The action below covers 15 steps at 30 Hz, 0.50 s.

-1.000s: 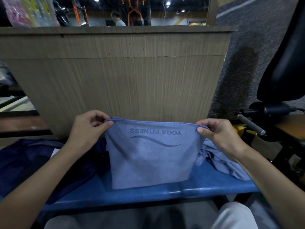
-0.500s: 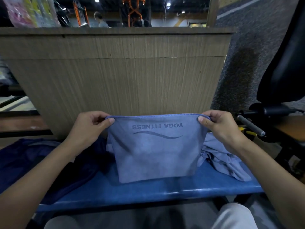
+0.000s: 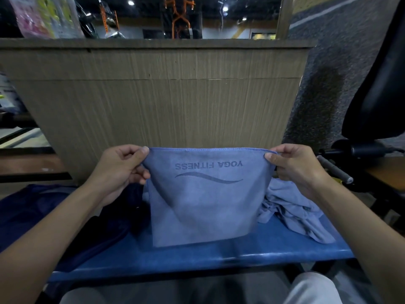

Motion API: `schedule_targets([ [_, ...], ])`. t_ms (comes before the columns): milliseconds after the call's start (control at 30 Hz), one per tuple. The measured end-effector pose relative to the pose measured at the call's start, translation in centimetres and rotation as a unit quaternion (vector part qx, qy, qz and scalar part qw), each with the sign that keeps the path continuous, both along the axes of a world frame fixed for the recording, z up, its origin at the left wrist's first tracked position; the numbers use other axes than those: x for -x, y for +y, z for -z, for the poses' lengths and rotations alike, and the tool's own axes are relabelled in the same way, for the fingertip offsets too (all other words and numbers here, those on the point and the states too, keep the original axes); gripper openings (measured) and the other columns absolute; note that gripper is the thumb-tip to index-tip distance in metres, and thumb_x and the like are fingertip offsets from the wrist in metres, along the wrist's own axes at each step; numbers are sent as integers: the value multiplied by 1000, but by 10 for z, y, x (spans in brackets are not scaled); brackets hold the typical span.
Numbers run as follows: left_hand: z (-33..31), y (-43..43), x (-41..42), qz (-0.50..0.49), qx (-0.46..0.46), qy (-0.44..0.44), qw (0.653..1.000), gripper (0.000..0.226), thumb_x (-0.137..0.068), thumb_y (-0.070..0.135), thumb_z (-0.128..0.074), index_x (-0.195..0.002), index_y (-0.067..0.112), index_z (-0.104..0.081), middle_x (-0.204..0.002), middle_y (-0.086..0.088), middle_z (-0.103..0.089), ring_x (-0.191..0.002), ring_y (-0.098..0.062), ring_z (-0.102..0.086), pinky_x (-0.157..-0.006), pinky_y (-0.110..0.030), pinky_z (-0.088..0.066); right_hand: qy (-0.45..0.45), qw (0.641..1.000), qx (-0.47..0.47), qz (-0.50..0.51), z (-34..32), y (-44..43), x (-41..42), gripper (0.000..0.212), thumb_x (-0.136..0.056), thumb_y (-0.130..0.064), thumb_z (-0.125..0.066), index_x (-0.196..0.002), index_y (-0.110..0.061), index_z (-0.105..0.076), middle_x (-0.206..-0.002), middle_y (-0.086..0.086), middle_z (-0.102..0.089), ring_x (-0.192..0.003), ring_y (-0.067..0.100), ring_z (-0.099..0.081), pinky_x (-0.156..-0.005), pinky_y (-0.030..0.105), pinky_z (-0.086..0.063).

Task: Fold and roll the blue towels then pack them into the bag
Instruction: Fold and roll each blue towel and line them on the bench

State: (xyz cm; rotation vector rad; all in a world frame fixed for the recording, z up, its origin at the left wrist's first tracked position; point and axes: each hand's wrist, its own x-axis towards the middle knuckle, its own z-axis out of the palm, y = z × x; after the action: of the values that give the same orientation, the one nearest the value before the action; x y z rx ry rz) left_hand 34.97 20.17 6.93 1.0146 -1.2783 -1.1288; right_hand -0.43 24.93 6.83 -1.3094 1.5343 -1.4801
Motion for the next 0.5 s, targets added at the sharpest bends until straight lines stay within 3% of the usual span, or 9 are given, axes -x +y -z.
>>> schedule_targets([
  [133, 0, 1, 0, -3, 10, -25, 1000, 10, -94, 8, -59, -85, 5, -60, -57, -3, -59, -40, -13, -55, -34, -20, -43, -68, 997, 24, -24, 1, 2, -7, 9, -92, -4, -60, -83, -4, -63, -57, 7, -61, -48, 12, -58, -50, 21, -50],
  [300, -2, 0, 1, -13, 11, -26, 1000, 8, -91, 6, -63, -84, 8, -60, -63, -4, -63, -44, -14, -61, -36, -20, -46, -68, 997, 45, -2, 2, -1, -6, 13, -96, -9, -56, -88, -2, -64, -62, 12, -57, -53, 14, -55, -53, 25, -50],
  [500, -2, -2, 8, 1, 0, -21, 1000, 9, -99, 7, -53, -90, 6, -53, -82, -19, -60, -60, -24, -72, -42, -24, -53, -57, 998, 21, 10, 1, -7, -8, 16, -98, -4, -50, -84, -6, -57, -68, 13, -59, -53, 12, -61, -57, 28, -52],
])
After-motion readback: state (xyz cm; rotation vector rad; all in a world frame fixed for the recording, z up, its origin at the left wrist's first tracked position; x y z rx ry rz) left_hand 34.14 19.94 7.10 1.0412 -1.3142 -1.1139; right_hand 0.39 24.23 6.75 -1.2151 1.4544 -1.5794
